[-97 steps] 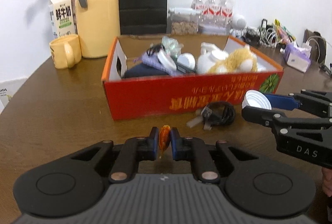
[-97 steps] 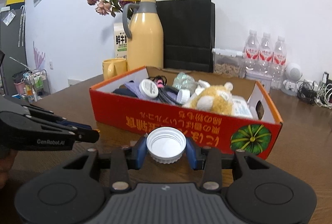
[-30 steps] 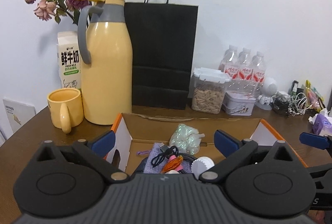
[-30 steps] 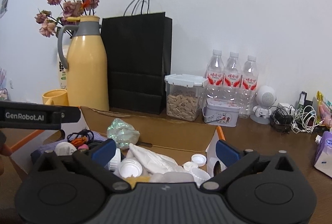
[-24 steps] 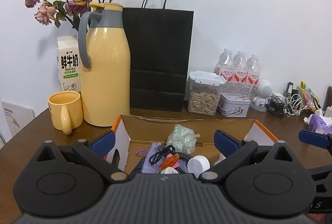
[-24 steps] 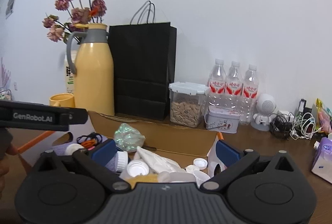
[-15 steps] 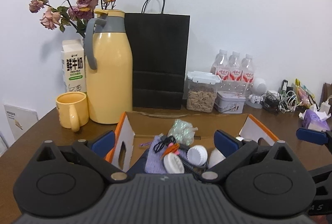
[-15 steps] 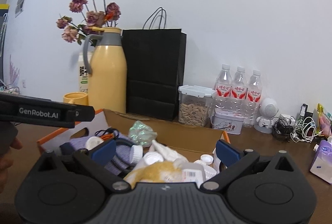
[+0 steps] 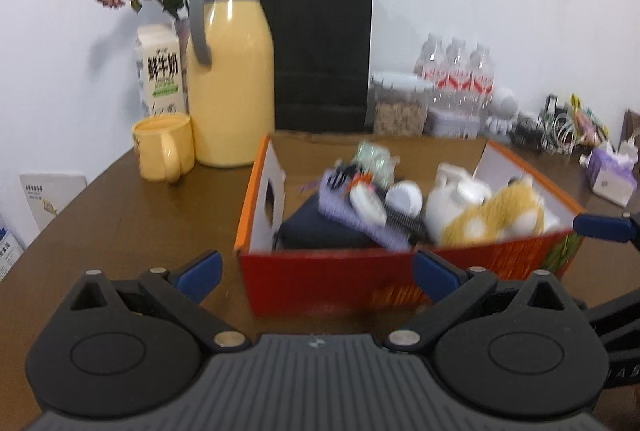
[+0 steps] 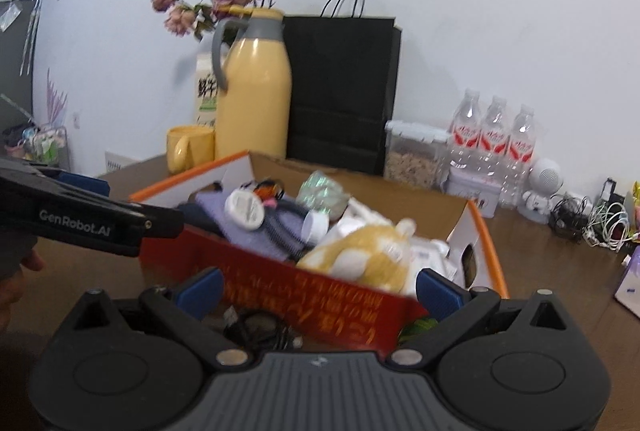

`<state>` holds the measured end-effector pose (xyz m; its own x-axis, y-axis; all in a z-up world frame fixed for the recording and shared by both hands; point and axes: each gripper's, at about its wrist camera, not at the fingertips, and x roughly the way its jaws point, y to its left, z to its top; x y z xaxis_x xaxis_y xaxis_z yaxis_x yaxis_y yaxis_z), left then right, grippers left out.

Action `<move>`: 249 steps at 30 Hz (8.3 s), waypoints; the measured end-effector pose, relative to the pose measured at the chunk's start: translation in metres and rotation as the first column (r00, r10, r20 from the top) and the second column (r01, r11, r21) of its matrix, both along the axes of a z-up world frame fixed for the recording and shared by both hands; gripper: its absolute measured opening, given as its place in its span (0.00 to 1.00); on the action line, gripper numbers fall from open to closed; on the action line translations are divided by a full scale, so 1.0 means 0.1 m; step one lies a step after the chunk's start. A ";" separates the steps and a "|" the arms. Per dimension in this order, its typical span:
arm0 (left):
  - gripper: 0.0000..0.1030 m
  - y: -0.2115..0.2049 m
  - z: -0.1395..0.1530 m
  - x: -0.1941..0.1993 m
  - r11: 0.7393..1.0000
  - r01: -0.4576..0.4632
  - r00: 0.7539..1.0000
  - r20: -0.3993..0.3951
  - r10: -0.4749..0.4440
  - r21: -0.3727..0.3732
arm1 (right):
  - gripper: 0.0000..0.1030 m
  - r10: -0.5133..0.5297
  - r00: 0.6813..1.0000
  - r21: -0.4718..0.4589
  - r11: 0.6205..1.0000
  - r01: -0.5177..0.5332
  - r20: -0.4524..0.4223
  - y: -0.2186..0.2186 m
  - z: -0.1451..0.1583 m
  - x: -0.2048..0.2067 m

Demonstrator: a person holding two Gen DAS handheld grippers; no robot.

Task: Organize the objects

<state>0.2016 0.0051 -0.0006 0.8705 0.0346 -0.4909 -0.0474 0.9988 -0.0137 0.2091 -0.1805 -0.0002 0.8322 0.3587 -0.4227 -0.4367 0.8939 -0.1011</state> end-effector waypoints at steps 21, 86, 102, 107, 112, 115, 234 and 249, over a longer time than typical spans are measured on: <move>1.00 0.20 -0.29 -0.08 1.000 -0.008 0.996 -0.086 0.007 -0.017 | 0.74 0.036 0.981 -0.051 0.998 -0.047 -0.190 0.27 -0.38 0.26; 0.07 -0.73 -0.40 0.22 0.970 0.242 0.963 -0.128 -0.237 0.025 | 0.50 -0.009 0.991 0.097 0.995 0.022 -0.132 -0.41 -0.26 0.07; 0.07 -0.53 0.02 -0.04 0.968 0.247 0.969 0.000 -0.247 -0.039 | 0.50 0.021 0.999 0.082 0.996 -0.018 -0.039 -0.35 -0.10 -0.07; 0.07 -0.49 0.29 0.00 0.970 0.244 0.967 0.087 -0.241 -0.022 | 0.50 0.026 0.999 0.068 0.997 -0.029 0.036 -0.31 0.10 -0.08; 0.07 -0.47 0.46 0.13 0.974 0.225 0.964 0.147 -0.220 -0.017 | 0.50 0.016 0.995 0.049 0.999 -0.021 0.100 -0.27 0.32 0.07; 0.07 -0.44 0.52 0.27 0.978 0.205 0.967 0.158 -0.198 -0.028 | 0.50 0.012 0.992 0.038 0.999 -0.016 0.125 -0.22 0.43 0.22; 1.00 -0.16 0.09 -1.00 0.999 0.023 0.995 -0.092 -0.026 -0.035 | 1.00 -0.154 0.975 0.047 0.985 0.163 -0.160 -0.44 0.18 -0.83; 1.00 -0.16 0.08 -0.99 0.999 0.019 0.995 -0.100 -0.022 -0.032 | 1.00 -0.154 0.975 0.046 0.986 0.163 -0.160 -0.45 0.18 -0.83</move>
